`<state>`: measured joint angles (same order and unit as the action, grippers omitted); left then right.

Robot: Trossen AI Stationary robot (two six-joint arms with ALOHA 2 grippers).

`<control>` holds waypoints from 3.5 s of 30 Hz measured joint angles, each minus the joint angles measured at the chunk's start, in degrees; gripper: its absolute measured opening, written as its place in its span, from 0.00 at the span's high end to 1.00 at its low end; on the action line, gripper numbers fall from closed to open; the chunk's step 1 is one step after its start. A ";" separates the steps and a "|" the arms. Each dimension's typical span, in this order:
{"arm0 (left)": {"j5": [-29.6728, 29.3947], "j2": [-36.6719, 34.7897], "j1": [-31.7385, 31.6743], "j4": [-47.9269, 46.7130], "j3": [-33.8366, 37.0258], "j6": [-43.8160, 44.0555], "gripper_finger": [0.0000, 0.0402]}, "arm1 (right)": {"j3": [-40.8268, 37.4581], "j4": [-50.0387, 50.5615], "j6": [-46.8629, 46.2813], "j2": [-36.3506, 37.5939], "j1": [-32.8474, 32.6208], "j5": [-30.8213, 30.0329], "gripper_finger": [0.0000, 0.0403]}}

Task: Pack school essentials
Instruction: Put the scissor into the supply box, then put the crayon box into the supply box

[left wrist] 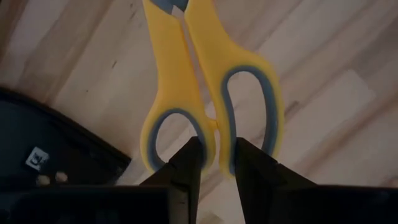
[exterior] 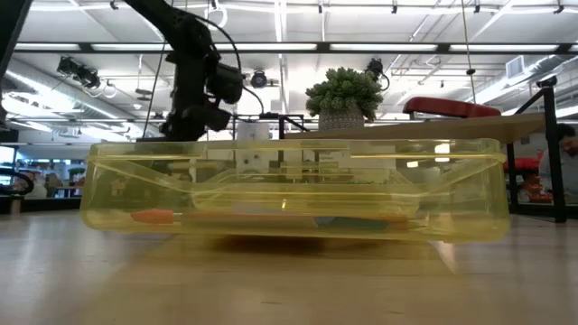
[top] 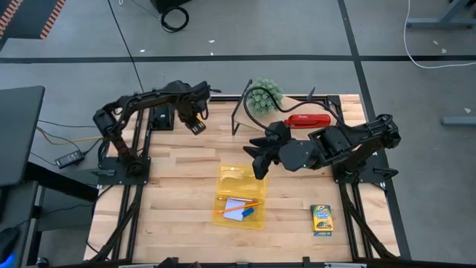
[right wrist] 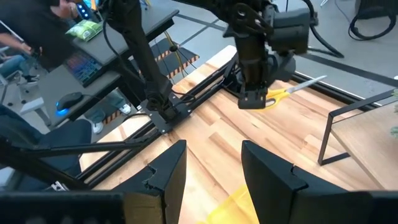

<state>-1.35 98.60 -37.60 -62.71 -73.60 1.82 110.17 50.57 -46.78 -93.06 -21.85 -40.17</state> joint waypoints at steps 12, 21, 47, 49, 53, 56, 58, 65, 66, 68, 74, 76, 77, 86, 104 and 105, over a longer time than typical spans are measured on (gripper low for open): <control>3.91 -9.20 6.33 0.42 0.00 5.06 0.79 | 0.00 0.37 0.67 0.14 -0.11 0.01 0.60; 4.27 -15.24 16.84 2.12 -0.02 10.56 0.79 | 0.00 6.87 -2.26 3.29 -0.26 -0.08 0.60; 3.40 -11.15 49.45 26.44 -0.08 10.41 0.78 | 0.04 21.30 -6.62 11.30 -2.98 -0.28 0.60; 3.34 -8.98 50.69 27.11 -0.07 10.24 0.78 | 0.04 21.47 -7.42 11.30 -4.01 -0.36 0.60; 3.94 -5.13 52.80 28.07 -0.03 8.89 0.78 | 0.04 21.88 -8.95 11.28 -6.83 -0.44 0.60; 3.96 -2.99 54.15 27.93 0.00 7.12 0.77 | 0.04 21.88 -9.56 11.28 -8.83 -0.67 0.60; 3.96 -1.83 54.94 27.95 0.00 6.10 0.77 | 0.04 21.90 -9.70 11.26 -10.20 -1.42 0.60; 4.57 2.61 57.40 28.05 -0.02 3.26 0.78 | 0.04 22.95 -13.38 11.26 -14.10 -5.81 0.60; 5.10 3.20 57.53 28.20 0.00 3.45 0.78 | 0.04 23.14 -13.96 11.26 -14.51 -6.20 0.60; 6.18 4.27 57.55 28.22 0.00 3.60 0.76 | 0.04 23.19 -14.68 11.26 -15.32 -6.59 0.60; 6.83 6.27 57.50 28.44 -0.02 3.83 0.75 | 0.04 23.17 -16.06 11.26 -16.77 -6.75 0.60; 7.32 6.64 57.50 28.24 -0.02 3.83 0.76 | 0.04 23.17 -16.27 11.25 -17.09 -6.83 0.60; 7.66 6.90 57.50 28.35 -0.01 3.79 0.76 | 0.04 23.17 -16.34 11.23 -17.26 -6.95 0.60; 8.75 8.19 57.83 29.26 -0.05 3.96 0.75 | 0.04 23.32 -17.69 11.21 -17.35 -6.97 0.60; 9.85 10.33 58.11 30.18 -0.07 6.87 0.60 | 0.04 23.48 -18.21 11.21 -17.33 -6.94 0.60; 9.86 10.33 58.09 30.06 -0.07 6.93 0.59 | 0.04 23.48 -18.21 11.21 -17.33 -6.96 0.60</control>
<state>8.51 108.92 20.49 -32.65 -73.67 8.75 110.21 74.05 -64.99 -81.84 -39.18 -47.13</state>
